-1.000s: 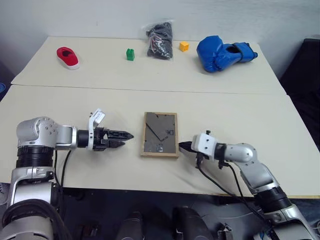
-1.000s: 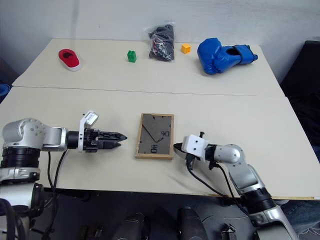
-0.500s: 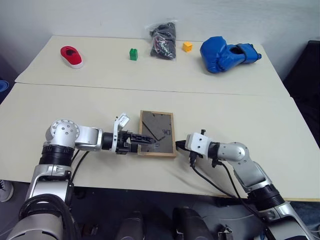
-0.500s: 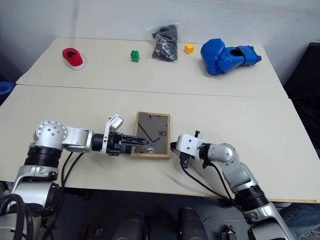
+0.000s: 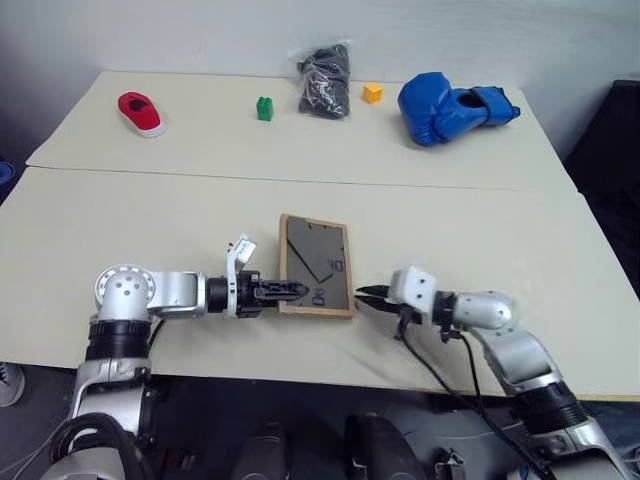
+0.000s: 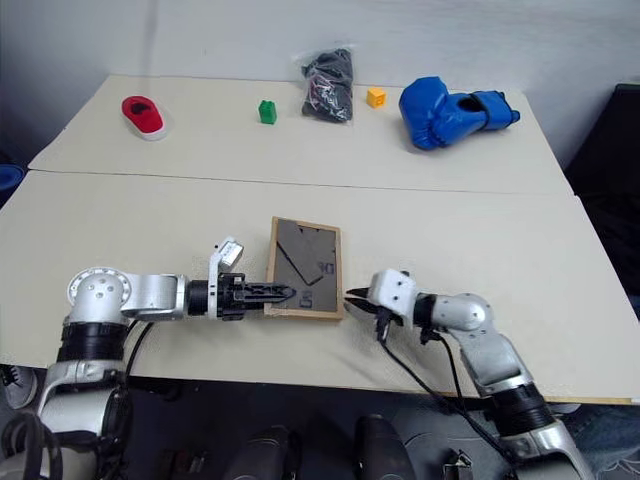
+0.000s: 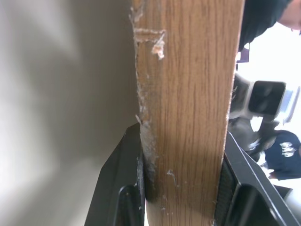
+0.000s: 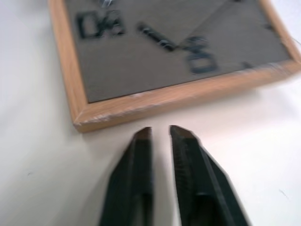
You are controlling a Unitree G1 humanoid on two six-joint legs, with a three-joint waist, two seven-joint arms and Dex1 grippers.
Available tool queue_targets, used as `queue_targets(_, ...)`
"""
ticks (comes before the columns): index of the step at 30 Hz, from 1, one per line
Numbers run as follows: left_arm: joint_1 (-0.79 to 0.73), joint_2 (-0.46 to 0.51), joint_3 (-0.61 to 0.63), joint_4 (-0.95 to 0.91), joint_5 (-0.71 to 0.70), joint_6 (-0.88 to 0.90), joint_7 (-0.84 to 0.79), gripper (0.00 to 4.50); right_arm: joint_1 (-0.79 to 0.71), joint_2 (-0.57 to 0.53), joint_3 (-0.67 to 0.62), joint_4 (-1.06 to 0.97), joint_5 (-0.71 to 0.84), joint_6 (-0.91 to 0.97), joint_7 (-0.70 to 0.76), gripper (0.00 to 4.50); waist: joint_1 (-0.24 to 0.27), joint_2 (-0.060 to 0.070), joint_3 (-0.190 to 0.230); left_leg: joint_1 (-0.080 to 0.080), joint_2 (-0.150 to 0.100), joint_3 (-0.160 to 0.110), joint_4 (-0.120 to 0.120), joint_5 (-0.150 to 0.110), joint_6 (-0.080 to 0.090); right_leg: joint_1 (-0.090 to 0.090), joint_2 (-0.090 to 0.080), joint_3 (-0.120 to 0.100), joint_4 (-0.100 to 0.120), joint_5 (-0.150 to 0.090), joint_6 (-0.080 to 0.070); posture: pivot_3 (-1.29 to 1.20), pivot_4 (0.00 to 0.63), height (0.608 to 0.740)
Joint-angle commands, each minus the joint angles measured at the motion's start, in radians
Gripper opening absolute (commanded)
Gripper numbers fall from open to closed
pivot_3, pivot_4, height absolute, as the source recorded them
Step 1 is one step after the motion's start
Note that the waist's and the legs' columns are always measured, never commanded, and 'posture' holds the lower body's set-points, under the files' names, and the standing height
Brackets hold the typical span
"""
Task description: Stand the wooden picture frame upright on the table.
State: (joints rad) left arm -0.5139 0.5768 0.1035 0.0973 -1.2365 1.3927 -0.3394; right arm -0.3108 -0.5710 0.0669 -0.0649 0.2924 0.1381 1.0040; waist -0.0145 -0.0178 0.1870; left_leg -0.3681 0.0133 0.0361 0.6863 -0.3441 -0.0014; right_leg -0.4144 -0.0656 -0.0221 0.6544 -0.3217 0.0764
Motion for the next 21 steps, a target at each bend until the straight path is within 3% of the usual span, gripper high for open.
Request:
queue_targets(1, 0.056, 0.097, -0.107, -0.143, 0.279, -0.362, -0.286, 1.25, -0.060, -0.031, -0.118, -0.118, 0.250, 0.192, 0.040, 1.89, -0.008, 0.000, 0.000, 0.001, 0.001, 0.000, 0.000, 0.000, -0.001, 0.000, 0.000, 0.000, 0.000, 0.000, 0.000, 0.00, 0.150, 0.740)
queue_targets(4, 0.069, 0.150, -0.215, -0.144, 0.466, -0.580, -0.444, 1.25, -0.157, -0.042, -0.116, -0.173, 0.368, 0.333, 0.063, 2.97, -0.015, 0.000, 0.000, 0.006, 0.001, 0.001, -0.003, 0.002, -0.004, 0.002, 0.002, 0.001, -0.002, -0.001, -0.002, 0.00, 0.150, 0.740)
queue_targets(8, 0.041, 0.092, -0.227, -0.103, 0.529, -0.653, -0.475, 1.25, -0.298, 0.030, -0.029, -0.135, 0.299, 0.323, 0.021, 4.34, -0.011, 0.000, 0.000, 0.012, 0.002, 0.002, -0.006, 0.002, -0.004, 0.006, 0.003, 0.003, -0.001, -0.002, -0.003, 0.00, 0.150, 0.740)
queue_targets(15, 0.036, 0.050, -0.230, -0.105, 0.588, -0.665, -0.511, 1.25, -0.398, 0.156, 0.056, -0.023, 0.207, 0.230, 0.017, 4.45, 0.005, 0.000, 0.000, 0.000, 0.001, 0.000, -0.002, -0.001, 0.003, 0.000, 0.000, 0.003, 0.000, 0.000, -0.001, 0.00, 0.150, 0.740)
queue_targets(21, 0.033, 0.042, -0.199, -0.085, 0.576, -0.633, -0.506, 1.25, -0.385, 0.189, 0.098, -0.024, 0.182, 0.191, 0.062, 4.45, 0.000, 0.000, 0.000, -0.001, 0.000, 0.000, -0.001, -0.001, 0.004, -0.001, -0.001, 0.002, 0.000, 0.000, 0.000, 0.00, 0.150, 0.740)
